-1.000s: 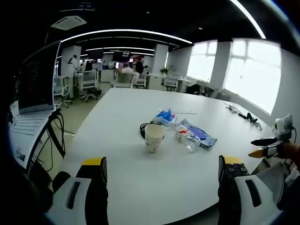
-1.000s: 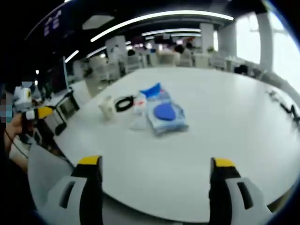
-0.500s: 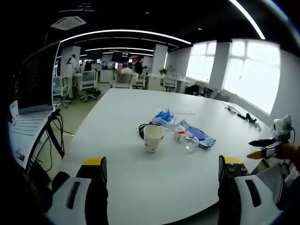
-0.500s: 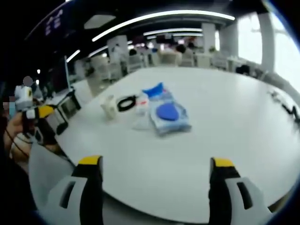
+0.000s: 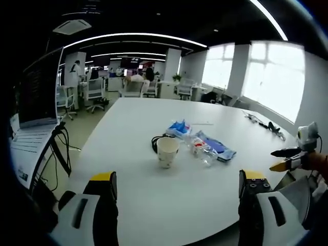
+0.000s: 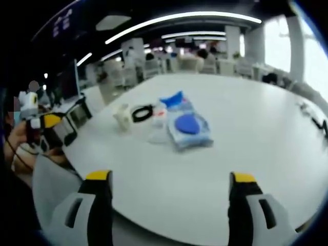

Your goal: Arrange the tabletop items into an orderly group along one side of the table until the central work area is clear of visible clutter.

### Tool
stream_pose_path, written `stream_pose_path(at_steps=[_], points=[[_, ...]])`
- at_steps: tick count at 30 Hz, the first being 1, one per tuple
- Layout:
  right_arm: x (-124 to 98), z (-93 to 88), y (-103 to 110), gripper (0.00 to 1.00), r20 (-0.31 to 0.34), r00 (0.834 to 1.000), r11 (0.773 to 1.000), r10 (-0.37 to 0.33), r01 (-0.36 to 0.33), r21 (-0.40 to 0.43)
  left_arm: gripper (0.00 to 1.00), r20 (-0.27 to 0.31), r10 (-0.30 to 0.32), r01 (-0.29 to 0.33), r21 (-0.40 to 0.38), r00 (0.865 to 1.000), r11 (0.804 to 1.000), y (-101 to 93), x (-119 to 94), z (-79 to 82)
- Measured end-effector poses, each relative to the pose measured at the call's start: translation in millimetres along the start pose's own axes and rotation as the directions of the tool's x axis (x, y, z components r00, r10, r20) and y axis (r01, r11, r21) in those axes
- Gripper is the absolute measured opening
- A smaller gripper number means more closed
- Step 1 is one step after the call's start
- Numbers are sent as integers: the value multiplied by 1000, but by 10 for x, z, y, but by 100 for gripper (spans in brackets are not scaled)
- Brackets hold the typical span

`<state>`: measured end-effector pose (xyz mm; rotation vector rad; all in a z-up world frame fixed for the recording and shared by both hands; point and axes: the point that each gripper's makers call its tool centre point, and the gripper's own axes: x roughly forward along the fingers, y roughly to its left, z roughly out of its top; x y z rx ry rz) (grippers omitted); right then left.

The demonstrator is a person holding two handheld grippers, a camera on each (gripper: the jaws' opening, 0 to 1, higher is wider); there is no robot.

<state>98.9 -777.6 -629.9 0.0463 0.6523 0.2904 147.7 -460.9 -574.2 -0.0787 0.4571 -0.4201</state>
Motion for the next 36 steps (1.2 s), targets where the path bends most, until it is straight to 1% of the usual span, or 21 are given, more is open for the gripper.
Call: stream_pose_path(at_steps=[3,7,9,14,19,29,36], points=[[12,8,4,91,-1,1000,1000,4,-4,-3,100,-5,1,-2,-10,1000,1000,4,9,-8],[32,22,16,91,-6,1000,1000,10,-10,-12,100,-6,-6,6,-4,1000,1000,-15,25,-13],[38,43,14,90,-8,1000,1000,8,-8,-24,100,5,-2,2,3,1000,1000,-15,34,1],[61,91,7,90,-1,1000,1000,13,-13,-25,100,8,-6,6,8,1000,1000,-35,53,7],[103,107,20,89,-9,1000,999,21,-21,-36,100,4,-5,5,6,1000,1000,-31,76,-2],[205,218,59,88,-8,999,998,37,-38,-59,100,5,-6,6,7,1000,1000,-27,115,5],[282,262,85,88,-15,999,997,47,-48,-67,100,4,-3,3,6,1000,1000,-21,141,5]])
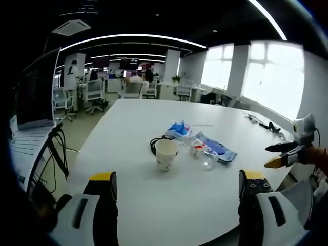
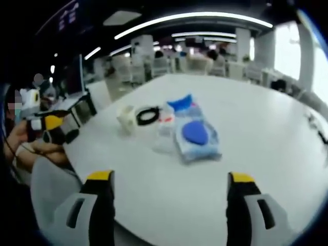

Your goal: Arrange the tabletop items into an orderly group along one side of the table until the central work area is clear of visible clutter.

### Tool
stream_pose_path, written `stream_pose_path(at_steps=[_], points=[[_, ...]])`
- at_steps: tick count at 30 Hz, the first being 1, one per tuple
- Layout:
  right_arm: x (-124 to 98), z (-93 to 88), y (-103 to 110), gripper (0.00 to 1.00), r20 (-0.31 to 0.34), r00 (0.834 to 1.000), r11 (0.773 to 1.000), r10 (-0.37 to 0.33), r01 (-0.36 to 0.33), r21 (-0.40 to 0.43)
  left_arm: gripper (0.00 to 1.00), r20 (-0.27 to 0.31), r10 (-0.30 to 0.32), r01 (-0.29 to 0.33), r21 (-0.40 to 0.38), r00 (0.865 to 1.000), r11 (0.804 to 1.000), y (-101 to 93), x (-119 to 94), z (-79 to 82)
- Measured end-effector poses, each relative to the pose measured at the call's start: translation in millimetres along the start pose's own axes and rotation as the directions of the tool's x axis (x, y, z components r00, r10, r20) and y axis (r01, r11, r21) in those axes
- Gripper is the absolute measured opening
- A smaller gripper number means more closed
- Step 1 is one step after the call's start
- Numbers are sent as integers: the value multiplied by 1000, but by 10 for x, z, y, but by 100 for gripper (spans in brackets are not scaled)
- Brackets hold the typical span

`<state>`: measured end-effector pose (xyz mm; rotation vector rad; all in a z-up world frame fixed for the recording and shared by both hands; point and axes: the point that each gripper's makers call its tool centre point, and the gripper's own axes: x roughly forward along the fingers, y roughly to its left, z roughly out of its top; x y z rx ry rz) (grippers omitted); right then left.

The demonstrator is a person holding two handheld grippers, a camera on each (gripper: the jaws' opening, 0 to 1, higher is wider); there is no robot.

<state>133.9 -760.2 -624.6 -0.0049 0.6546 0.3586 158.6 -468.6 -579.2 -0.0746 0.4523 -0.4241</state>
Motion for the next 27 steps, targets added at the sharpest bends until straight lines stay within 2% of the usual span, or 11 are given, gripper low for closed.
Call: stream_pose_path(at_steps=[15,23,27], points=[[190,98,45,87,3,999,999,33,-33,0,99,-13,-14,14,7,1000,1000,30,71,15],[309,109,21,87,-20,999,999,39,-39,-9,99,-23,-17,17,7,1000,1000,43,103,-5],[357,105,4,87,-55,998,999,34,-35,-22,99,-35,-20,20,13,999,1000,38,115,-35]])
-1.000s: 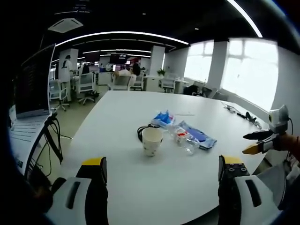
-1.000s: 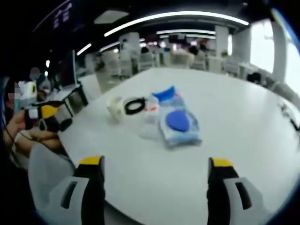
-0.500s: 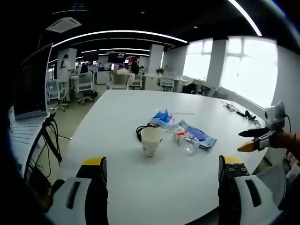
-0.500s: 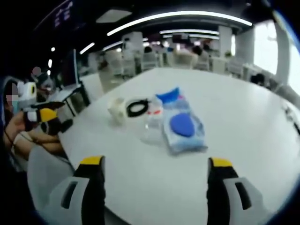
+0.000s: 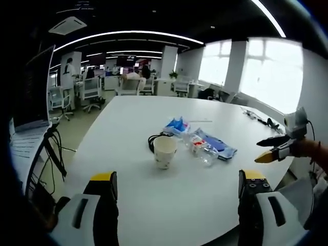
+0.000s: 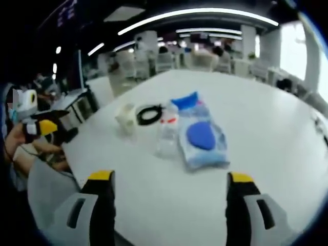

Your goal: Arrange the tabletop items into an orderly group along one side of the table until the central work area is clear of visible clutter.

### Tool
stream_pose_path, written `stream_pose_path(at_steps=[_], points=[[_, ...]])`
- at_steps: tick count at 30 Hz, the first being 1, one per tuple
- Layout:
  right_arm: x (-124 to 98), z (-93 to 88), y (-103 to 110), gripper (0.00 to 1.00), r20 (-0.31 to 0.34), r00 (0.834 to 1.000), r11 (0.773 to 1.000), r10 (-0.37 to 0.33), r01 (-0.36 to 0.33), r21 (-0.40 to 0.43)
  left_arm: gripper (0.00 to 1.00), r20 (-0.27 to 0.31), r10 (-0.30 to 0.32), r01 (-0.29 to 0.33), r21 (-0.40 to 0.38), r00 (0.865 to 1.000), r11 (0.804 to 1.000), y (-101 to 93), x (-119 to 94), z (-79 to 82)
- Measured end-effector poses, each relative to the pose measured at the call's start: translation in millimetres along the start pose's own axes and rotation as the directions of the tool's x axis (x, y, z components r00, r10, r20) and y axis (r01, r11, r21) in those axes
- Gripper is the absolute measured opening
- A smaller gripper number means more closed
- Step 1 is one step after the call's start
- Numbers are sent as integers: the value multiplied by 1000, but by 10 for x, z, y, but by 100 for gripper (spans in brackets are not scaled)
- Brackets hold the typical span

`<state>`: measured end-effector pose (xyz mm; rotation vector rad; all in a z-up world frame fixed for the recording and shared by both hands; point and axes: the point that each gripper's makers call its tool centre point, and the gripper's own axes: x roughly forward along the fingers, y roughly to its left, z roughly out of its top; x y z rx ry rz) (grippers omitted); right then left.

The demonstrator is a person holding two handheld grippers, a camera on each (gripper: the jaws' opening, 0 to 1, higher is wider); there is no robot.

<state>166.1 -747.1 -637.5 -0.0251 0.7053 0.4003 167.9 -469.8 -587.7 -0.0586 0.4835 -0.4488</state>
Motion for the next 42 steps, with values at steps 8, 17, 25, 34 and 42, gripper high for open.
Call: stream_pose_path(at_steps=[8,17,25,34,42], points=[[106,91,27,86,1,1000,1000,24,-24,11,99,1,-1,1,-15,1000,1000,-14,50,-6],[261,183,97,84,2,998,998,66,-66,22,99,-16,-13,13,-13,1000,1000,-35,129,-30],[370,236,82,83,-14,997,997,76,-76,-1,99,-22,-14,13,-16,1000,1000,-45,181,-39],[512,400,121,82,-21,995,995,93,-94,-41,98,-24,-17,17,-17,1000,1000,-63,237,-31],[626,524,165,82,-17,993,992,116,-117,-47,98,-37,-20,20,-18,999,1000,-45,257,-71]])
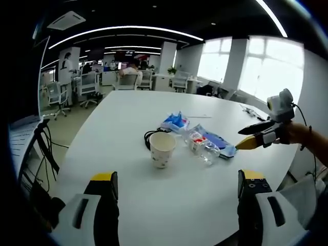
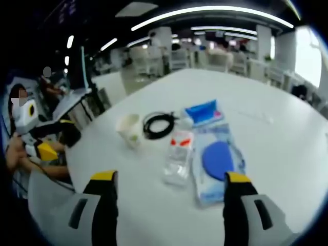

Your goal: Arrange the tabletop items into an orderly group along one side of the table until the central work area is clear of visible clutter.

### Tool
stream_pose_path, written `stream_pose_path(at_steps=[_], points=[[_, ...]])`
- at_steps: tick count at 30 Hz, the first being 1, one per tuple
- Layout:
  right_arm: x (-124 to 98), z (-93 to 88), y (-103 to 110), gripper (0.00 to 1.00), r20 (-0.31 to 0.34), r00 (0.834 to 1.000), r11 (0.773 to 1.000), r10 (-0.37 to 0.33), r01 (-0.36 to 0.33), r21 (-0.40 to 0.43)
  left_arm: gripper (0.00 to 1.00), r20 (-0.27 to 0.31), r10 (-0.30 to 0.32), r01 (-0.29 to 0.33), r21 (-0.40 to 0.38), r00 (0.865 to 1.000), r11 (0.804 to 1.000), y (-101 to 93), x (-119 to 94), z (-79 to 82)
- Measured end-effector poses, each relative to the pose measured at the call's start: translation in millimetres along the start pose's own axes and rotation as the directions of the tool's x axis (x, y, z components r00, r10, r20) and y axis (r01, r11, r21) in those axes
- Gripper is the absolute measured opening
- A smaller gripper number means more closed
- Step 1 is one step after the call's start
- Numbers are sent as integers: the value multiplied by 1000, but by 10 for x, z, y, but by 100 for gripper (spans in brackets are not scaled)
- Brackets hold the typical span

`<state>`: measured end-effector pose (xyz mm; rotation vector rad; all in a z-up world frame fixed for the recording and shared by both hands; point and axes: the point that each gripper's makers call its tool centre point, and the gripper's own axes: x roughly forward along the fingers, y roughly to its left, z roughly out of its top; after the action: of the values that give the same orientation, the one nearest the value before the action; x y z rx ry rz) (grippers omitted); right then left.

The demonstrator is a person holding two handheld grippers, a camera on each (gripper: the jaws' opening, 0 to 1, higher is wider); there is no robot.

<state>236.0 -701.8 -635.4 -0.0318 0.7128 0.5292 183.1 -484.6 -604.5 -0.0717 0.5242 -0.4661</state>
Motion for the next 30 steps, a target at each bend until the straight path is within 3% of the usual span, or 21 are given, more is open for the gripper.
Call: stream_pose_path(at_steps=[19,30], points=[[291,312,-24,78,11,1000,1000,3,-3,-7,97,-23,-15,15,-3,1000,1000,13,167,-32],[541,331,-42,77,-6,1000,1000,1,-1,-4,97,-34,-38,38,-17,999,999,25,240,-64]])
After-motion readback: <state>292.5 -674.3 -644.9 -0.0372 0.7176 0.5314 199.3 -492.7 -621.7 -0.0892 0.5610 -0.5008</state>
